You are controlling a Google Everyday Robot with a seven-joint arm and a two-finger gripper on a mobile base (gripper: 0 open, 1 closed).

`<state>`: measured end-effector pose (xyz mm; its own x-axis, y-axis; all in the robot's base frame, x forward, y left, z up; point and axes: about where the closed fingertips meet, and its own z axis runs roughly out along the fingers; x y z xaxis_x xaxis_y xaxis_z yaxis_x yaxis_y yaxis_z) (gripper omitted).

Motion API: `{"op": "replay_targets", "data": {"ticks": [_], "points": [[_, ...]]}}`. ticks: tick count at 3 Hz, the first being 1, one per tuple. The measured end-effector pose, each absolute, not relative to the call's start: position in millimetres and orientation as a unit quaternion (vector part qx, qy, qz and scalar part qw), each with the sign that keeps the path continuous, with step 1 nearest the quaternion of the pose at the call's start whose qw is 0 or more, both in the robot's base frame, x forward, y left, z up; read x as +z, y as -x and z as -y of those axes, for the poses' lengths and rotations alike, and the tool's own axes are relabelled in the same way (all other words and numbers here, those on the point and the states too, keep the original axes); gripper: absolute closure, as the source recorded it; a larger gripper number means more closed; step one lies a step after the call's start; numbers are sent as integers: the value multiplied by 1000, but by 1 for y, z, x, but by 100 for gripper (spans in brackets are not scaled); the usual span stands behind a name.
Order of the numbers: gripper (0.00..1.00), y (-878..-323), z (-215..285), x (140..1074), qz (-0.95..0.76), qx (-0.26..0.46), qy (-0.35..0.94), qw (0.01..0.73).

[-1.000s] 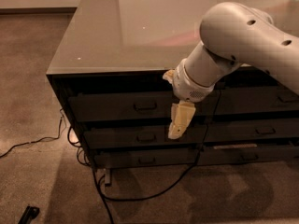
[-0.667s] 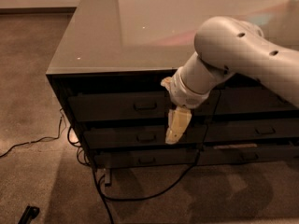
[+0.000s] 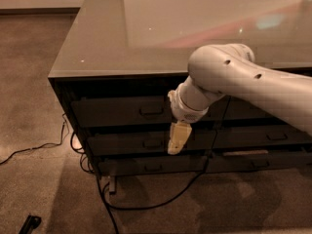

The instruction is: Open top drawer

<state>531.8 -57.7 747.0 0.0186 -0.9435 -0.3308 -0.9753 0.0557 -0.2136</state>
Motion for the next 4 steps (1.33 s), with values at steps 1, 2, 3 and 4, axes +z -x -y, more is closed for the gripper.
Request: {"op": "replay_targets", "data": {"ticks": [1,2,3,4], "points": [[0,-560,57,739,-709,2,672,214],[0,-564,58,740,-709,-4,671,217],[0,-560,57,731,-704,15,678,213],[0,-563,53,715,-702,28,680,210]]}}
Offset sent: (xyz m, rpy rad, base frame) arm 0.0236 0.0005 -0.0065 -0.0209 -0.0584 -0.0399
